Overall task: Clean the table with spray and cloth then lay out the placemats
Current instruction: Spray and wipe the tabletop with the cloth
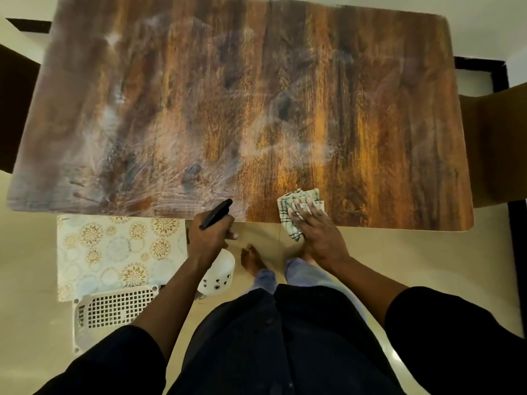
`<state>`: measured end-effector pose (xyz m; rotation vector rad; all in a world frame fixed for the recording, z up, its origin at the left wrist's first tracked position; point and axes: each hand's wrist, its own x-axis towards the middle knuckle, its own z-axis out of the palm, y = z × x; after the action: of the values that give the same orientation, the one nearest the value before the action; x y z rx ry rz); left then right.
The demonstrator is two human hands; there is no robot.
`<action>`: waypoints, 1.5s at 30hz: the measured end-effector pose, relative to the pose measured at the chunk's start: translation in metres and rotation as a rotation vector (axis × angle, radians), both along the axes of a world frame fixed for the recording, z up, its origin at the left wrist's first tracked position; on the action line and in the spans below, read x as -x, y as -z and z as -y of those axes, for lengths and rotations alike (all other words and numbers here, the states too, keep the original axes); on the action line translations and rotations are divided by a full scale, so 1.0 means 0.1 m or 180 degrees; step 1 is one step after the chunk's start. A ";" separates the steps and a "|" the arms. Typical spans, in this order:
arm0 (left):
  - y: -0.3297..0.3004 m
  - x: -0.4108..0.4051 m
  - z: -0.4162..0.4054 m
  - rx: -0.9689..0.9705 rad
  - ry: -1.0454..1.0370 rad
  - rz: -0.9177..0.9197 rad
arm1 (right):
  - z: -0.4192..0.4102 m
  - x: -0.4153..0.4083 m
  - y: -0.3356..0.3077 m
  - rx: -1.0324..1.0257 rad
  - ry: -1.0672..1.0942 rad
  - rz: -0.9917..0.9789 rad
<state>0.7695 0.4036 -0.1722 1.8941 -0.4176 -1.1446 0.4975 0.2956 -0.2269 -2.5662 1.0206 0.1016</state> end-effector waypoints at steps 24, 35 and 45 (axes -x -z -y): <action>-0.09 -0.03 -0.38 -0.0268 -0.1142 0.0093 | -0.02 -1.88 0.00 -0.0608 -0.1524 -0.0008; -0.07 0.21 0.13 -0.0356 -0.0962 0.0083 | 0.67 -0.84 0.01 -0.0481 -0.1052 0.0043; -0.14 0.46 0.63 -0.0231 -0.0692 0.0156 | 1.87 0.23 -0.10 -0.0181 0.1019 -0.0315</action>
<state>0.7234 0.3406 -0.1578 1.9796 -0.1928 -0.9822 0.4747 0.1088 -0.2167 -2.3329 1.4293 0.1700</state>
